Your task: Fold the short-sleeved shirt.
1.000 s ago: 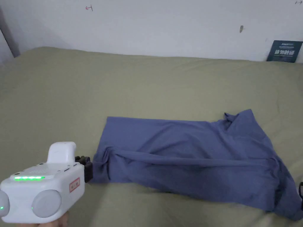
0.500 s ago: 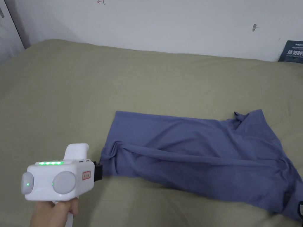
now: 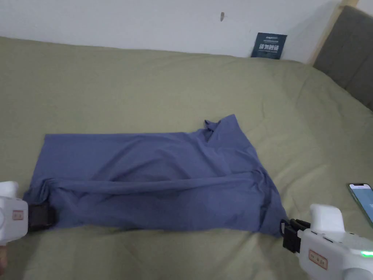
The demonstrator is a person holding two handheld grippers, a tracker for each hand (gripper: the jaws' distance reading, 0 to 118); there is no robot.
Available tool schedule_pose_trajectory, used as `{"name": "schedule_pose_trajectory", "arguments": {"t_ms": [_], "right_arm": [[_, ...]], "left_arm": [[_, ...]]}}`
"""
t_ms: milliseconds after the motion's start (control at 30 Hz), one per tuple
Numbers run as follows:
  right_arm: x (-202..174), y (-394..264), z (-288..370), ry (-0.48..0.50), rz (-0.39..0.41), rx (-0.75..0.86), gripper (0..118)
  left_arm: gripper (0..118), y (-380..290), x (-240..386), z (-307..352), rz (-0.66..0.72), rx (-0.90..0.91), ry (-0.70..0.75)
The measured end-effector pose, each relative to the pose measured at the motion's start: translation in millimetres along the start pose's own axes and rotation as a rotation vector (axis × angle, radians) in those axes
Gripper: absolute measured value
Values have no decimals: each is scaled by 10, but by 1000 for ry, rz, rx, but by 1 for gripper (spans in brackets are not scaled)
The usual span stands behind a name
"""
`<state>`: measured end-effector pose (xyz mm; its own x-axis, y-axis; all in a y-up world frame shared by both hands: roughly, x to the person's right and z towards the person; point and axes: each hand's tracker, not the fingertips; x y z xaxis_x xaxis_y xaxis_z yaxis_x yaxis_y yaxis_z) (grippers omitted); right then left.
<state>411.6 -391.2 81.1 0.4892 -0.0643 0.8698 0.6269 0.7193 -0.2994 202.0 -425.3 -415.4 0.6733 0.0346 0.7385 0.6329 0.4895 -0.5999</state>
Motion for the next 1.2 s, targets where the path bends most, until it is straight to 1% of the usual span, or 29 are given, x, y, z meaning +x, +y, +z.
{"name": "schedule_pose_trajectory", "arguments": {"t_ms": [100,133,167,200,300,433,467,500,533,567,600,633,667,700,800,833,867,900,933,967,1000,1100,1133,1200], "right_arm": [[101,63,-97,-5,-7,-15,1],[121,84,-123,-7,-5,-17,1],[141,109,-156,-10,-1,-20,1],[169,141,-187,-16,2,-20,1],[228,237,-287,-8,14,-42,1],[308,340,-471,0,9,-86,2],[329,366,-521,12,7,-108,7],[331,391,-564,14,9,-126,35],[334,412,-598,14,6,-132,92],[348,433,-658,26,2,-158,118],[363,440,-702,41,-13,-184,115],[372,486,-632,34,-12,-103,110],[354,493,-645,54,-5,-155,111],[325,523,-710,33,12,-186,111],[244,527,-887,37,52,-229,109],[215,524,-919,36,72,-250,102],[191,482,-959,38,89,-256,89],[156,467,-963,34,116,-265,69],[127,455,-957,26,138,-266,40],[111,438,-932,30,139,-253,23],[111,424,-909,34,139,-247,16],[102,427,-842,54,105,-231,13],[97,443,-794,61,98,-225,9],[107,454,-688,72,84,-212,9]], "left_arm": [[76,-23,-19,135,2,35,-13],[44,-14,-36,166,-7,38,-23],[9,-11,-42,178,-15,32,-30],[5,-21,-46,196,-3,36,-43],[5,13,-16,189,-13,26,-40],[5,11,27,187,-24,29,-26],[5,7,37,192,-27,30,-24],[5,12,31,181,-31,28,-24],[5,23,19,165,-32,27,-23],[5,24,18,165,-32,26,-25],[5,23,20,167,-30,26,-26],[5,22,22,167,-26,26,-28],[5,35,1,142,-25,25,-30],[5,33,5,138,-26,26,-29],[5,41,-6,123,-30,25,-29],[5,43,-10,125,-28,24,-30],[5,44,-16,134,-25,25,-33],[5,48,-29,142,-22,23,-36],[5,52,-44,151,-18,24,-39],[5,54,-49,171,-18,24,-42],[5,54,-49,192,-20,27,-44],[5,58,-67,241,-28,28,-47],[5,62,-71,257,-31,25,-49],[5,54,-88,309,-36,28,-45]]}}
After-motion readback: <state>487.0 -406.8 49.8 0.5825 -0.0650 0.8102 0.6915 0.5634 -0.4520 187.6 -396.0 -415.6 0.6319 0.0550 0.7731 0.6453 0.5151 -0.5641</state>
